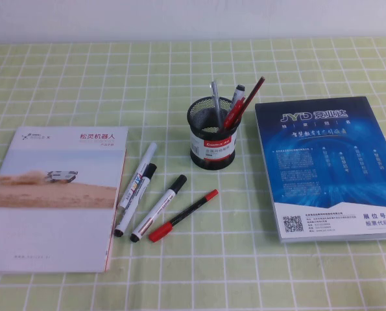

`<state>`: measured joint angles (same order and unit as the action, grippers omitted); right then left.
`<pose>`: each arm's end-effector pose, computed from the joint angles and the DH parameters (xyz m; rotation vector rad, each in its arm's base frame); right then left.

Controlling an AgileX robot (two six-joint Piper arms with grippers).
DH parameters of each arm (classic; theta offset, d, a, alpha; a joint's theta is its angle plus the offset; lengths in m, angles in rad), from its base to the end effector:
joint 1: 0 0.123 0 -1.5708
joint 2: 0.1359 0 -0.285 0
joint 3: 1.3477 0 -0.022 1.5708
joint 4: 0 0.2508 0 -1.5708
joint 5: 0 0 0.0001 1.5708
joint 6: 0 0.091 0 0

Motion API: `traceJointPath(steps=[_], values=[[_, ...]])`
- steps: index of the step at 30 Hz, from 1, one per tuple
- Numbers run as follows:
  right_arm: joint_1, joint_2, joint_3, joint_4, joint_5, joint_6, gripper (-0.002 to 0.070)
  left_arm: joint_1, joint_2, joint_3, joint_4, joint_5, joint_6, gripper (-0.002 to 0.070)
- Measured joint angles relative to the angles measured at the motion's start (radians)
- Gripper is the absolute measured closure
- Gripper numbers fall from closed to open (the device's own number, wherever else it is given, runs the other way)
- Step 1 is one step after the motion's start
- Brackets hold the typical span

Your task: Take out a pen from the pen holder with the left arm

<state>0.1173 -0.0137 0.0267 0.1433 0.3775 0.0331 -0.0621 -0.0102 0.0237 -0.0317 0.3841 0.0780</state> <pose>0.0515 0.0109 0.1713 0.0097 1.8774 0.2447 0.0522 -0.0043 0.1713 0.1122 1.8777 -0.0204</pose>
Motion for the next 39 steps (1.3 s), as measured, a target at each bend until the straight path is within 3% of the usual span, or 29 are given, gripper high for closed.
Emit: traceJointPath(steps=[30, 39], values=[[0.0, 0.0, 0.0, 0.0, 0.0, 0.0, 0.0691, 0.0, 0.0, 0.0, 0.012, -0.002, 0.0, 0.0678], [0.0, 0.0, 0.0, 0.0, 0.0, 0.0, 0.0691, 0.0, 0.0, 0.0, -0.003, -0.084, -0.007, 0.0678]])
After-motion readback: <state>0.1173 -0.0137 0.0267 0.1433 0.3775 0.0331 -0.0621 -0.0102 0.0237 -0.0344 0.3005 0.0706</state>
